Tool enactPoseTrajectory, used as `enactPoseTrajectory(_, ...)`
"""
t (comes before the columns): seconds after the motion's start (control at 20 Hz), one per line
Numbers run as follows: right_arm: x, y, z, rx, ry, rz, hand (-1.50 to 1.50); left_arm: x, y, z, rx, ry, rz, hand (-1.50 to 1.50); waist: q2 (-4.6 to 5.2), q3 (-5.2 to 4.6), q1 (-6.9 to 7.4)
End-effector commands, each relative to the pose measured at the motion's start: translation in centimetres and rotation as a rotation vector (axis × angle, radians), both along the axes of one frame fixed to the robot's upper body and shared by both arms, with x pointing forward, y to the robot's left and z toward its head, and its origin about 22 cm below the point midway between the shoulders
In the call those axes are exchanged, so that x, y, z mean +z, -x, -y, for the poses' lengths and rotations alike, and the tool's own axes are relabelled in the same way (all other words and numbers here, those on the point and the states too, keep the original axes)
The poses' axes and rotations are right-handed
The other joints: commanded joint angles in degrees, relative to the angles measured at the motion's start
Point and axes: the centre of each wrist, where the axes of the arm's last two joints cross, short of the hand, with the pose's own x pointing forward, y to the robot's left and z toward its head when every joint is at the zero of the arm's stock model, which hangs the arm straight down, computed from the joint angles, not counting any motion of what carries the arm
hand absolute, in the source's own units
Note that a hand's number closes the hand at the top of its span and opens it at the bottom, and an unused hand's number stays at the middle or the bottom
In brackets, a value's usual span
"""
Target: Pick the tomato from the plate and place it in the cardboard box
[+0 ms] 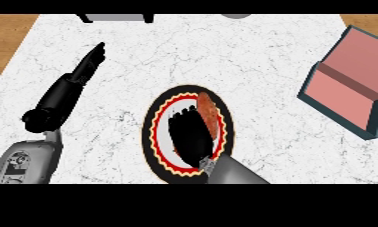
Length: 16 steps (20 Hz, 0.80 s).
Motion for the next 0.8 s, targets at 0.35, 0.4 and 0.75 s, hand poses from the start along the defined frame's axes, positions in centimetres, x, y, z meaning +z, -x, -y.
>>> enactPoseTrajectory(0.35, -0.4, 1.0, -1.2, 0.149, -0.051, 0.208, 1.5, -0.4, 0.7, 1.3, 0.005, 0.01, -0.027, 0.0, 0.1, 0.04, 0.08)
enactPoseTrajectory(0.4, -0.4, 1.7, -1.8, 0.165, -0.062, 0.235, 1.5, -0.4, 0.7, 0.3, -0.006, 0.003, 0.01, 0.0, 0.15, 0.03, 0.4)
enactPoseTrajectory(0.75, 2.1, -1.7, 11.2, 0.159, -0.315, -0.044, 1.5, -0.4, 1.1, -0.6, 0.011, -0.001, -0.012, 0.0, 0.01, 0.05, -0.99)
